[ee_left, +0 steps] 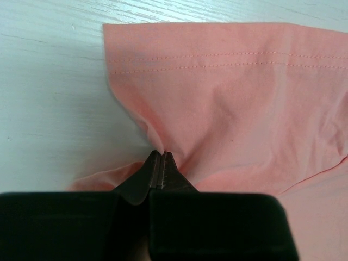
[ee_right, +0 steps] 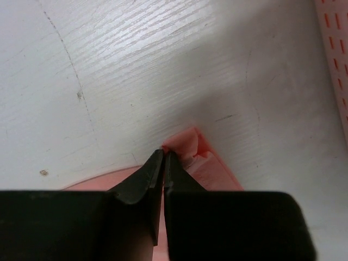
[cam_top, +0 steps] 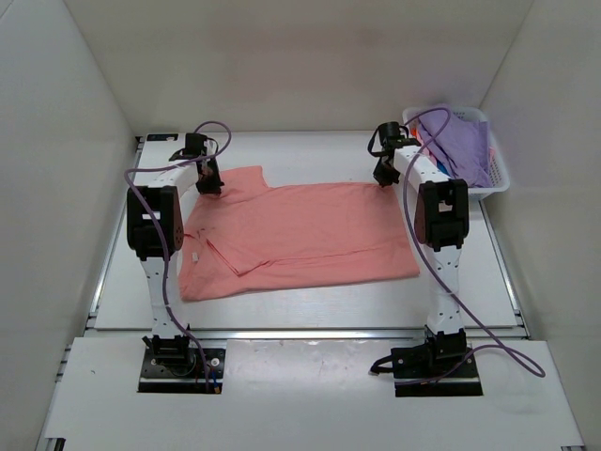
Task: Fold and stack the t-shirts
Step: Grap the side of the flattened tshirt furthest away from the robot with both arms, then fold the other side of the tshirt into a rectangle, then rotate the tshirt 90 degrees
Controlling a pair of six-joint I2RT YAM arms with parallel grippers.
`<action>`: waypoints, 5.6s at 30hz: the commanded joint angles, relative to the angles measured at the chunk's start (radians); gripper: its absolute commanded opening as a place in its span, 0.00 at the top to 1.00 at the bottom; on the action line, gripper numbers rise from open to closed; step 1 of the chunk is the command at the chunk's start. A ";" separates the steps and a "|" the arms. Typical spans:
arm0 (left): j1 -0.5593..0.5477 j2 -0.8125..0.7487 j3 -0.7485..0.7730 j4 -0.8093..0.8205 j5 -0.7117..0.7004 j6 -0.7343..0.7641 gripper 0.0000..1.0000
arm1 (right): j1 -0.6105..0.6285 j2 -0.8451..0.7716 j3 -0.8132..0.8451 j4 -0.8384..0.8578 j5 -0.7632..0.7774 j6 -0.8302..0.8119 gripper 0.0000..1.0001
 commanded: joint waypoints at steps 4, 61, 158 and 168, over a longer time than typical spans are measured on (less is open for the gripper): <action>0.014 -0.109 0.060 -0.031 0.044 -0.010 1.00 | 0.002 -0.036 0.030 0.015 -0.015 -0.051 1.00; 0.040 -1.031 -0.986 0.090 -0.037 -0.060 1.00 | -0.091 -0.862 -1.157 0.480 -0.340 -0.209 1.00; -0.276 0.488 0.894 -0.114 0.121 -0.208 0.93 | 0.734 -1.202 -1.762 0.852 -0.114 0.690 1.00; -0.294 0.307 0.874 -0.213 0.252 -0.166 0.69 | 0.702 -1.322 -1.602 0.796 -0.079 0.244 0.91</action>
